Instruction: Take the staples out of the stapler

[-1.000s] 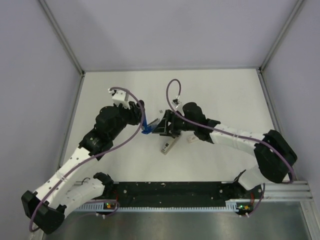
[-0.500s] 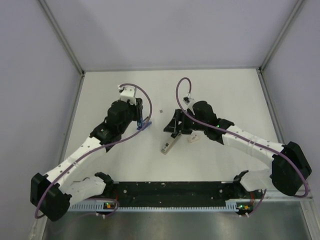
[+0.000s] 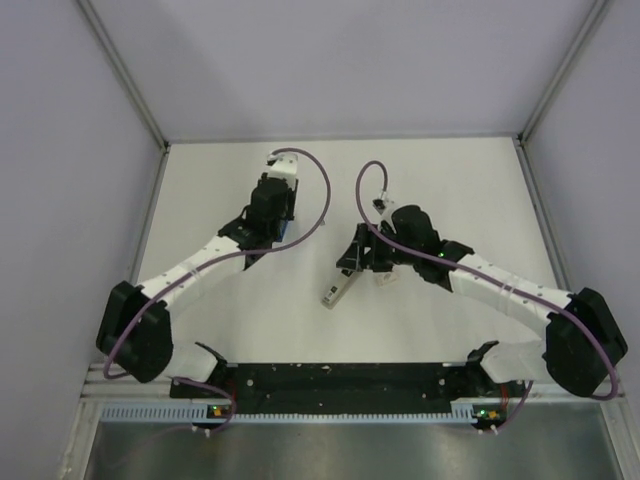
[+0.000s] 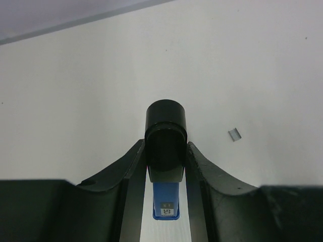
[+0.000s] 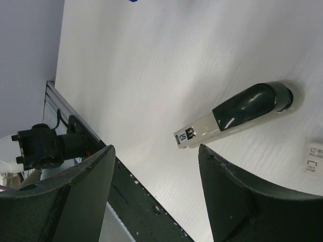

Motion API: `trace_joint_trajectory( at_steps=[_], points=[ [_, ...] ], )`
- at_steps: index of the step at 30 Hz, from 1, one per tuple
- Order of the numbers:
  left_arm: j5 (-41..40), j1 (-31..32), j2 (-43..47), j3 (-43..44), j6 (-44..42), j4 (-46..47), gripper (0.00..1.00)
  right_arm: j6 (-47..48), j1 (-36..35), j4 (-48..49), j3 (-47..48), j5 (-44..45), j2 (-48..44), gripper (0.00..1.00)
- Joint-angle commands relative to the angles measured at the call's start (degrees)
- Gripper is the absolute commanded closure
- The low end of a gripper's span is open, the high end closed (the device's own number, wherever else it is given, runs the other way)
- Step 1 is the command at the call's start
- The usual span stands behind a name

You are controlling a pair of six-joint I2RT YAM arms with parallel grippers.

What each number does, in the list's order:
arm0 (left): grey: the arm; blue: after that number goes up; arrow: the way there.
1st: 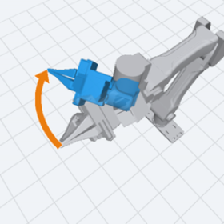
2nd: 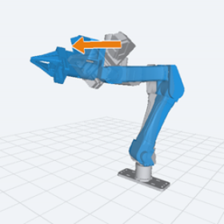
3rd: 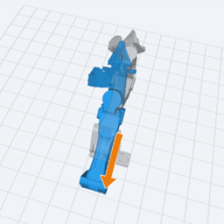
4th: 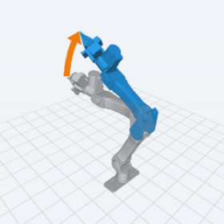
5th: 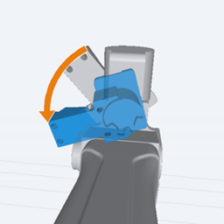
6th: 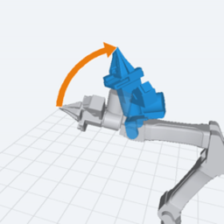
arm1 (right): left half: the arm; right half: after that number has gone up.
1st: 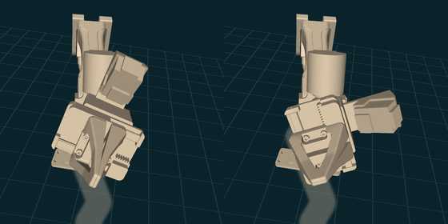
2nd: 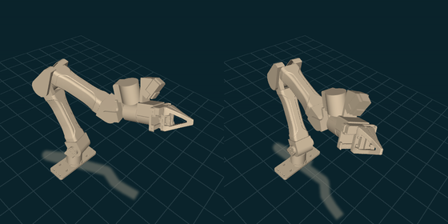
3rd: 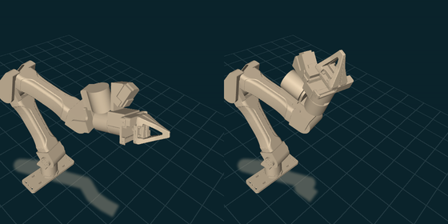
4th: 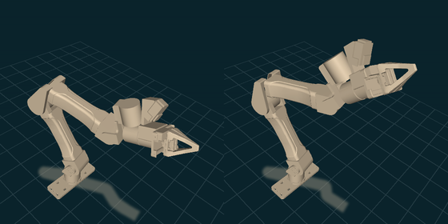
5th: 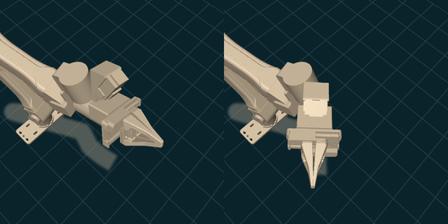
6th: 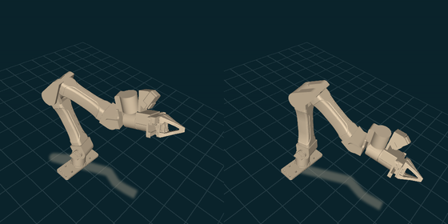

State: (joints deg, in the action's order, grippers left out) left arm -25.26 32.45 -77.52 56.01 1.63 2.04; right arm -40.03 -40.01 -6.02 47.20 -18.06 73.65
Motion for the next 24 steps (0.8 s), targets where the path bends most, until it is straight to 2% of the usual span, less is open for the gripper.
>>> trace_joint_trajectory(
  at_steps=[1, 12, 16, 23, 24],
  points=[
    [-2.2, 0.1, -5.3, 3.2, 3.0, -0.2, 1.00, 1.3, 2.6, 0.8, -2.5, -0.6, -2.5, 0.32],
    [-1.5, -0.6, -11.5, 1.9, 7.0, -1.8, 1.00, 1.4, 4.9, 1.5, -6.4, -1.9, -4.8, 0.32],
    [0.1, -2.1, -14.0, 3.4, 8.0, -6.0, 1.00, 1.4, 5.0, 1.5, -6.7, -2.2, -4.6, 0.32],
    [4.3, -5.8, -17.7, 6.5, 10.5, -10.8, 1.00, 2.1, 4.9, 0.8, -6.3, -2.4, -3.4, 0.25],
    [4.7, -6.1, -18.4, 7.2, 10.8, -11.7, 0.96, 2.0, 4.9, 0.8, -6.3, -2.3, -3.3, 0.24]
  ],
)
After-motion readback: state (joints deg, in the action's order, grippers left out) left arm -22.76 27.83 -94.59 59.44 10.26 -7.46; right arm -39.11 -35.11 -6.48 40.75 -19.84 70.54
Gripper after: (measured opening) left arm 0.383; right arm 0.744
